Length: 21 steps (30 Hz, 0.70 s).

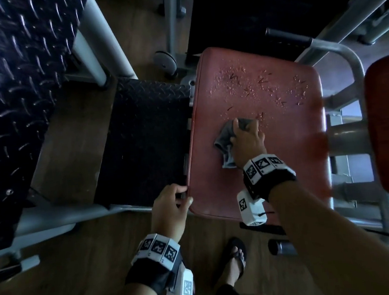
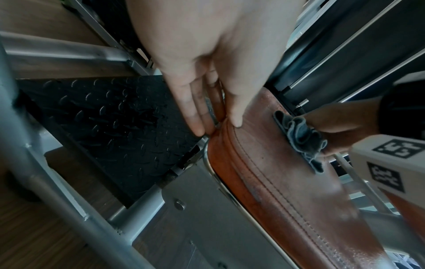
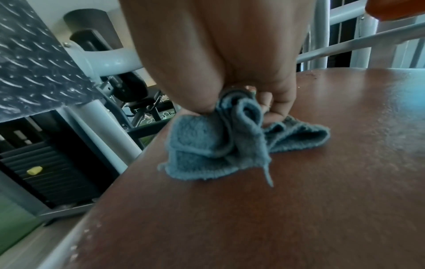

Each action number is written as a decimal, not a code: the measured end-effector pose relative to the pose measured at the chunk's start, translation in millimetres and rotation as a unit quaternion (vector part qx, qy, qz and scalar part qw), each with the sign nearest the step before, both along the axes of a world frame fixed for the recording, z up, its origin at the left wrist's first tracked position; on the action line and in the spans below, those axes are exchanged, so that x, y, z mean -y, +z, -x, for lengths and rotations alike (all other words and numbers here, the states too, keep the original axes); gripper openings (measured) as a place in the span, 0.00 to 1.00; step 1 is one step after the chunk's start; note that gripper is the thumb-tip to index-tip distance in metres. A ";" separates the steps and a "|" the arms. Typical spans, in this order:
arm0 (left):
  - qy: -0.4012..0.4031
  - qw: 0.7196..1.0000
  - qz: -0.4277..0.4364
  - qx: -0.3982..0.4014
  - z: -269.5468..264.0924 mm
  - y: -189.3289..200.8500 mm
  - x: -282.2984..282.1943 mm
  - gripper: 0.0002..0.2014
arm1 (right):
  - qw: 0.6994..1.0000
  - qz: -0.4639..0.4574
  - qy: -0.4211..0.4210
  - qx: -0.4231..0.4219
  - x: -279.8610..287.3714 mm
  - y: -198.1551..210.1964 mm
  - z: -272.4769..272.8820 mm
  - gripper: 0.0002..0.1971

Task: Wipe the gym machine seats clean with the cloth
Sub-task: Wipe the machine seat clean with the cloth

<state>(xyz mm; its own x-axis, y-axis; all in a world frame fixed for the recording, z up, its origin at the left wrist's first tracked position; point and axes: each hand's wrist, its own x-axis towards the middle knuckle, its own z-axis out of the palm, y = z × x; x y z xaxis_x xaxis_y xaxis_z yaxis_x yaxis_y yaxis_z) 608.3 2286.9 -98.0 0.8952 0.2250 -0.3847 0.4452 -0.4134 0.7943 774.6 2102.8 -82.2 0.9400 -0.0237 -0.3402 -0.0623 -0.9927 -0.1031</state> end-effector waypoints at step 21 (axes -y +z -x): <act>0.046 0.997 0.065 -0.011 5.6 -1.7 0.1 0.14 | 0.993 -0.090 0.069 0.020 -28.4 4.7 103.5 0.28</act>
<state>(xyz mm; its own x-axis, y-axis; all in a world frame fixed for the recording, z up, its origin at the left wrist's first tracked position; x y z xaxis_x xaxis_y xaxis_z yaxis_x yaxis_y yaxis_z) 602.6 2286.8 -99.8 0.8645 0.2523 -0.4347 0.4936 -0.2636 0.8288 671.1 2131.1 -77.6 0.9431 0.1634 -0.2897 0.0802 -0.9570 -0.2787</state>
